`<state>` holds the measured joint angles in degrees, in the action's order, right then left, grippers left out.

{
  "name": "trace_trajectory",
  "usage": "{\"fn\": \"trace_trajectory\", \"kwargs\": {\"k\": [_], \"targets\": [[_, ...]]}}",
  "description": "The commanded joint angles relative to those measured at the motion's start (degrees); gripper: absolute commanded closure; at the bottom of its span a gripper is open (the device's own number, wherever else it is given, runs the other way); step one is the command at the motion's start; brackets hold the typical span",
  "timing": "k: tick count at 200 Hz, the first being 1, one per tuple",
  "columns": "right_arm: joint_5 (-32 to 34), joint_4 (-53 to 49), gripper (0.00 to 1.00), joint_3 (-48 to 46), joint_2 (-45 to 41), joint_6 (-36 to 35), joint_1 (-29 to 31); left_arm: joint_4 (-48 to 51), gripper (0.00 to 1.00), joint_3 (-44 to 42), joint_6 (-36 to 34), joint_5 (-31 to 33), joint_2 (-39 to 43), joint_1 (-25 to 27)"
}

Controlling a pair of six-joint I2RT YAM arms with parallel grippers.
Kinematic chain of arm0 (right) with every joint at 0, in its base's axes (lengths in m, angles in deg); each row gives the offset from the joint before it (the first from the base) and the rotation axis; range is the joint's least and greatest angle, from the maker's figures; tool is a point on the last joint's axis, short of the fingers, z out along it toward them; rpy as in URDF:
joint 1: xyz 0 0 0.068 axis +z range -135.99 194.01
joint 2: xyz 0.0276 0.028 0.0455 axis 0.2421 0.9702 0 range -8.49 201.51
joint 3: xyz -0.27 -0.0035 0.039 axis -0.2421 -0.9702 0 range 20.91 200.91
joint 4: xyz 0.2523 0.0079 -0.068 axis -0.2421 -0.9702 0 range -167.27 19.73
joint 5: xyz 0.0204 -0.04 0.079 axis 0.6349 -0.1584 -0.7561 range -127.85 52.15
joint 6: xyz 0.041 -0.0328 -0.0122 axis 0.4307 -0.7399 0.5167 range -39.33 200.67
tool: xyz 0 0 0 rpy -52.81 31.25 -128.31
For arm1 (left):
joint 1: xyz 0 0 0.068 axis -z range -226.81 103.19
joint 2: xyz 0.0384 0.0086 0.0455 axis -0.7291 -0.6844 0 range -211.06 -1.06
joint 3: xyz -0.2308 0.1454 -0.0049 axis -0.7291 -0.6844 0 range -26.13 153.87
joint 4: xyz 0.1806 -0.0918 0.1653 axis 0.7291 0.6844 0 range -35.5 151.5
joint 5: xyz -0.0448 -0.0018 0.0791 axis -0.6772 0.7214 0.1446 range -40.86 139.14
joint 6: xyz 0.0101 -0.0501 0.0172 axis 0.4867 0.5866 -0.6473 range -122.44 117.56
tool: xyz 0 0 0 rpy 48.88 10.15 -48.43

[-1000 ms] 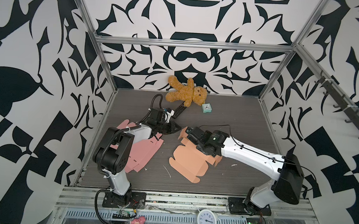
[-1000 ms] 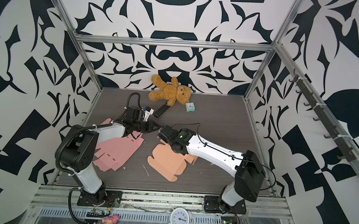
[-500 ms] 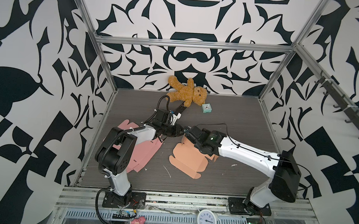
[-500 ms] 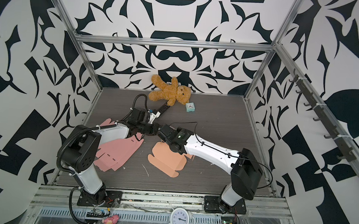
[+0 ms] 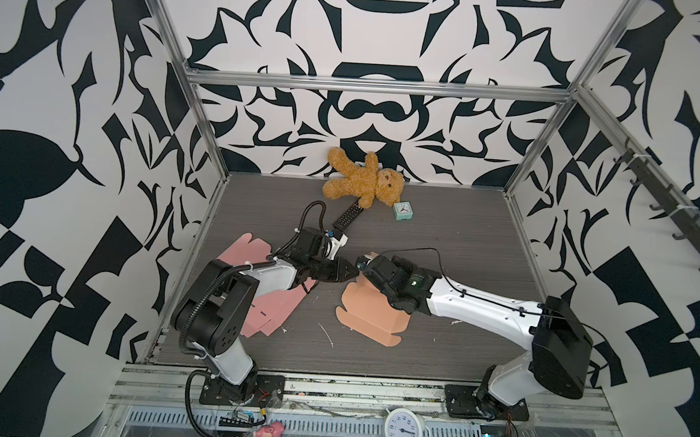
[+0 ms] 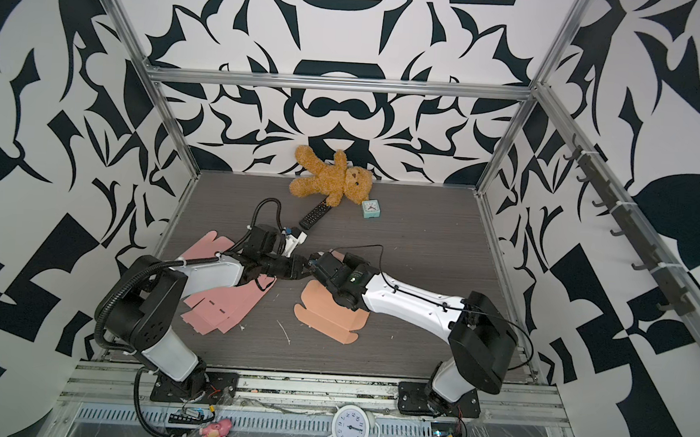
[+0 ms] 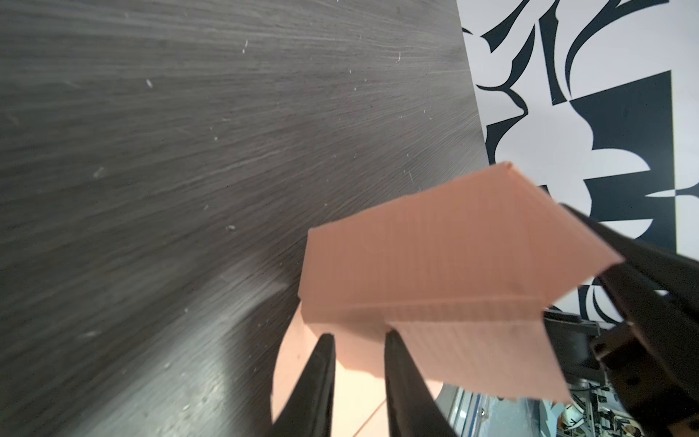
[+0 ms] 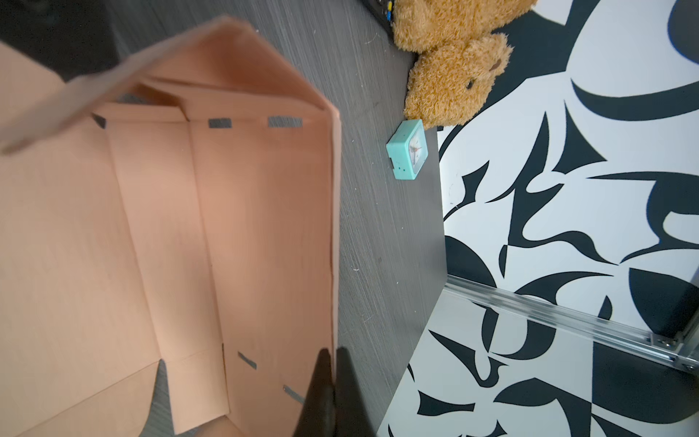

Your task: Fold the paper box

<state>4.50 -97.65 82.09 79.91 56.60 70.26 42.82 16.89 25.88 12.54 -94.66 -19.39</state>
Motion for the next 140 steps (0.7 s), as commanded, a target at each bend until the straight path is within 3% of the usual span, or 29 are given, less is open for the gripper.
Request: {"fn": "trace_trajectory", "kwargs": {"k": [1, 50, 140], "targets": [[1.9, 4.8, 1.00, -0.9, -2.6, -2.1, 0.8, -5.1, 0.68, -2.5, -1.7, 1.4, 2.7, 0.6], [5.9, 6.9, 1.00, -2.7, -0.9, -4.6, 2.7, -10.3, 0.59, -5.5, -3.1, 2.9, 2.9, 1.8], [12.2, 12.8, 1.00, -6.1, 3.3, -9.5, 3.9, -15.6, 0.58, -7.7, -3.8, 4.7, 1.6, 1.9]]}}
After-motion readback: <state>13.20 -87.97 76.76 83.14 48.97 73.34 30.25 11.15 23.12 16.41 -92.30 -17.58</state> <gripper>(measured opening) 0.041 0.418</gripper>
